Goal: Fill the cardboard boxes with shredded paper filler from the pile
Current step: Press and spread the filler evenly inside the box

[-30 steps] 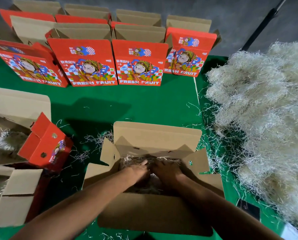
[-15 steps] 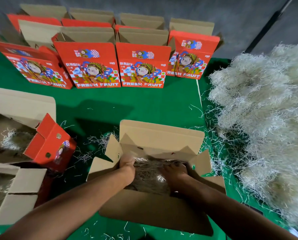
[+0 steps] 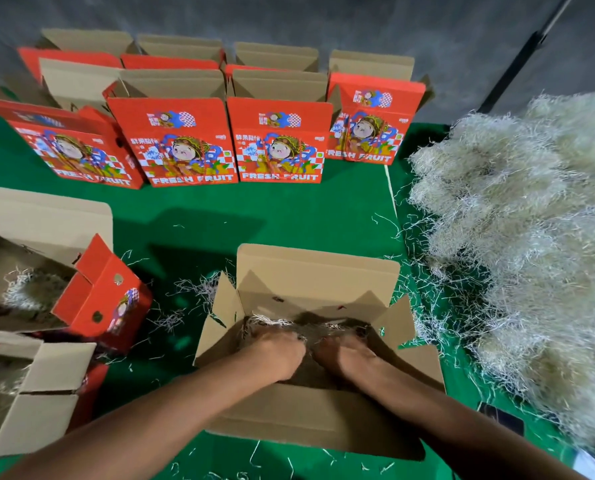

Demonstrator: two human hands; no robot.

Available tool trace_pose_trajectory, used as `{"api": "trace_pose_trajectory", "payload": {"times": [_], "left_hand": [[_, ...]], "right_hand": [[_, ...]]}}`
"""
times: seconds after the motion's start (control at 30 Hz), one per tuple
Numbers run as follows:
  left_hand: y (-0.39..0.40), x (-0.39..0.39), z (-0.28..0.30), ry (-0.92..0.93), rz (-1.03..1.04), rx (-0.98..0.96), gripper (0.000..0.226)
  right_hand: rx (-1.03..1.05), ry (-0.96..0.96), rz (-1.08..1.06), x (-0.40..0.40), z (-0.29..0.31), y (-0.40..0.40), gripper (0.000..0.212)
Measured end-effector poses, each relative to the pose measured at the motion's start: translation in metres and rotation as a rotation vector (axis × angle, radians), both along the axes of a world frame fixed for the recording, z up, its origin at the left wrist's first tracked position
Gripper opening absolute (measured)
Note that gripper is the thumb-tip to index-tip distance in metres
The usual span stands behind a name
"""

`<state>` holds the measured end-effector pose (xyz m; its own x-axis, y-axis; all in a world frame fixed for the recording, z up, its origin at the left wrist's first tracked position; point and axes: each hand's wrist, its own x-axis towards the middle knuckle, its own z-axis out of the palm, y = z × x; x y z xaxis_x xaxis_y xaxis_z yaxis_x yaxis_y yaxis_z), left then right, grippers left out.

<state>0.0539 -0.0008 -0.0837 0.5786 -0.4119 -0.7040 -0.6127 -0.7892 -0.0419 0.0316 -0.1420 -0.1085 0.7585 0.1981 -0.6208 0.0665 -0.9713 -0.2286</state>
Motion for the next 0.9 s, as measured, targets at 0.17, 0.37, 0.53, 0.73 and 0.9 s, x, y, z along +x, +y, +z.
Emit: {"api": "trace_pose_trajectory", "payload": {"times": [0.17, 0.37, 0.53, 0.73, 0.9], "left_hand": [[0.002, -0.010, -0.012, 0.288, 0.001, 0.052, 0.031], [0.009, 0.009, -0.030, 0.342, 0.119, 0.088, 0.035], [0.016, 0.013, -0.051, 0.283, 0.141, 0.185, 0.032], [0.012, 0.008, -0.053, 0.211, 0.124, 0.240, 0.042], [0.021, 0.010, -0.035, 0.092, 0.056, 0.181, 0.052]], "right_hand": [[-0.234, 0.273, 0.202, -0.001, -0.009, 0.000, 0.035], [-0.377, 0.301, 0.318, 0.001, -0.025, -0.007, 0.044], [-0.467, 0.160, 0.336, -0.005, -0.030, -0.020, 0.057], [-0.420, 0.035, 0.201, -0.004, -0.034, -0.023, 0.045], [-0.377, 0.038, 0.157, -0.003, -0.010, -0.020, 0.043]]}}
